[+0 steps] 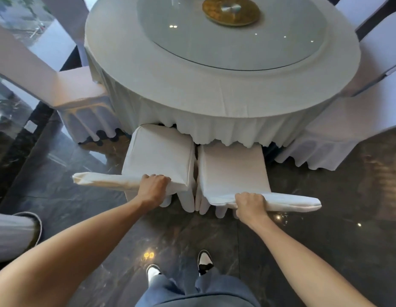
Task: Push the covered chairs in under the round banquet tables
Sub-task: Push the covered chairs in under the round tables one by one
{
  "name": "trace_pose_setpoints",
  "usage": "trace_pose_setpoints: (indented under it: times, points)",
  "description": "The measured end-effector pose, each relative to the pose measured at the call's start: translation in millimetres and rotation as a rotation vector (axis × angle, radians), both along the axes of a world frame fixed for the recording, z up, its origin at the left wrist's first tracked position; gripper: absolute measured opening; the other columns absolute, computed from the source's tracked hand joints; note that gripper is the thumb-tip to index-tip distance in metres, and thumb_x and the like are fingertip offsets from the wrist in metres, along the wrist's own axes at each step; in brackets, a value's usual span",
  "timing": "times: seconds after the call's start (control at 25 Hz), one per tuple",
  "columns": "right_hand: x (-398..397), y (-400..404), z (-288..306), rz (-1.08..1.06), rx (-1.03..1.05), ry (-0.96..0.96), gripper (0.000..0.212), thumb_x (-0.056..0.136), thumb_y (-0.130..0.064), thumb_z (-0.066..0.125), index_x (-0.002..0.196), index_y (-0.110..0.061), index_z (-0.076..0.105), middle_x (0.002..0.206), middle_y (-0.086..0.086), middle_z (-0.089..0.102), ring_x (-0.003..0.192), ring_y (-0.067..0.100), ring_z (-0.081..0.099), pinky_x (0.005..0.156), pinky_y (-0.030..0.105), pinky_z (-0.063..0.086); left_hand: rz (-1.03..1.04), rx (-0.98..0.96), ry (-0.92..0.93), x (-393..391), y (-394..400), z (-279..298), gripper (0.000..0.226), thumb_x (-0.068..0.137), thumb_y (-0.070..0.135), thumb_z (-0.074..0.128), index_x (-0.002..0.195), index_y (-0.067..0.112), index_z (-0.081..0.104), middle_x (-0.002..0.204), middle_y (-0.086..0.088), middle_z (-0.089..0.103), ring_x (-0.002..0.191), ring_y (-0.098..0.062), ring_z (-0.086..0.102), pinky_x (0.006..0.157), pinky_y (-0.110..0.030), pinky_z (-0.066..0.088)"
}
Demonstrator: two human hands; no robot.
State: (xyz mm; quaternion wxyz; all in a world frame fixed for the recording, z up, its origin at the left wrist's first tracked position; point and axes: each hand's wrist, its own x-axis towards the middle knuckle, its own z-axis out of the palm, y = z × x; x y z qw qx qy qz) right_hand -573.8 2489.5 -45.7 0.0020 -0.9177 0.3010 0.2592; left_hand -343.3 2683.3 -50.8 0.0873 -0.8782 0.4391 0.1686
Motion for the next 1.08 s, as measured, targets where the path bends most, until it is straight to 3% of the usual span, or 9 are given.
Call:
trace_pose_setpoints:
  times: [0.28,0.52,0.6,0.72,0.84,0.96,1.08]
  points:
    - [46,-13,9,-0.006,0.009,0.000,0.023,0.078,-0.016,0.063,0.101,-0.019,0.068,0.097,0.002,0.070,0.091,0.025,0.067,0.074,0.034,0.049,0.033,-0.069,0.026,9,3,-10,0.030,0.072,0.014,0.063,0.097,0.030,0.068,0.092,0.006,0.071,0.091,-0.021,0.063,0.080,-0.035,0.028]
    - [61,-12,9,-0.005,0.081,0.059,0.027,0.081,-0.026,0.060,0.107,-0.018,0.064,0.104,0.003,0.069,0.095,0.026,0.065,0.076,0.034,0.047,0.027,-0.056,0.110,15,1,5,0.024,0.071,0.013,0.064,0.091,0.027,0.067,0.089,0.004,0.070,0.089,-0.023,0.064,0.076,-0.033,0.032]
    - [90,-8,14,-0.047,0.264,0.124,0.035,0.078,-0.032,0.058,0.110,-0.015,0.062,0.108,0.005,0.067,0.098,0.027,0.065,0.075,0.033,0.048,0.057,-0.070,0.251,33,4,15,0.029,0.078,0.026,0.068,0.107,0.029,0.068,0.102,0.004,0.070,0.097,-0.020,0.064,0.076,-0.030,0.035]
    - [153,10,24,-0.098,0.516,0.012,0.049,0.081,-0.030,0.055,0.127,-0.017,0.061,0.125,0.006,0.065,0.110,0.024,0.062,0.089,0.034,0.051,0.144,-0.027,0.404,73,22,28,0.067,0.071,0.064,0.072,0.127,0.030,0.061,0.121,0.009,0.065,0.106,-0.016,0.061,0.084,-0.030,0.045]
    - [237,56,26,-0.036,0.531,-0.113,0.051,0.086,-0.028,0.053,0.136,-0.018,0.056,0.137,0.004,0.057,0.117,0.021,0.057,0.098,0.036,0.047,0.195,0.010,0.475,137,67,40,0.080,0.070,0.083,0.058,0.130,0.031,0.060,0.129,0.010,0.062,0.114,-0.017,0.059,0.092,-0.034,0.046]
    - [324,111,26,0.029,0.490,-0.151,0.052,0.092,-0.032,0.052,0.142,-0.018,0.048,0.147,0.003,0.048,0.132,0.020,0.046,0.107,0.036,0.039,0.169,-0.055,0.396,215,127,46,0.059,0.088,0.062,0.057,0.136,0.027,0.057,0.133,0.004,0.062,0.119,-0.021,0.059,0.097,-0.037,0.046]
    - [408,171,29,0.066,0.461,-0.130,0.055,0.094,-0.034,0.051,0.146,-0.016,0.043,0.151,0.003,0.043,0.137,0.021,0.041,0.109,0.034,0.036,0.149,-0.141,0.270,299,199,49,0.050,0.092,0.046,0.059,0.137,0.024,0.056,0.134,0.001,0.061,0.121,-0.024,0.058,0.100,-0.041,0.047]
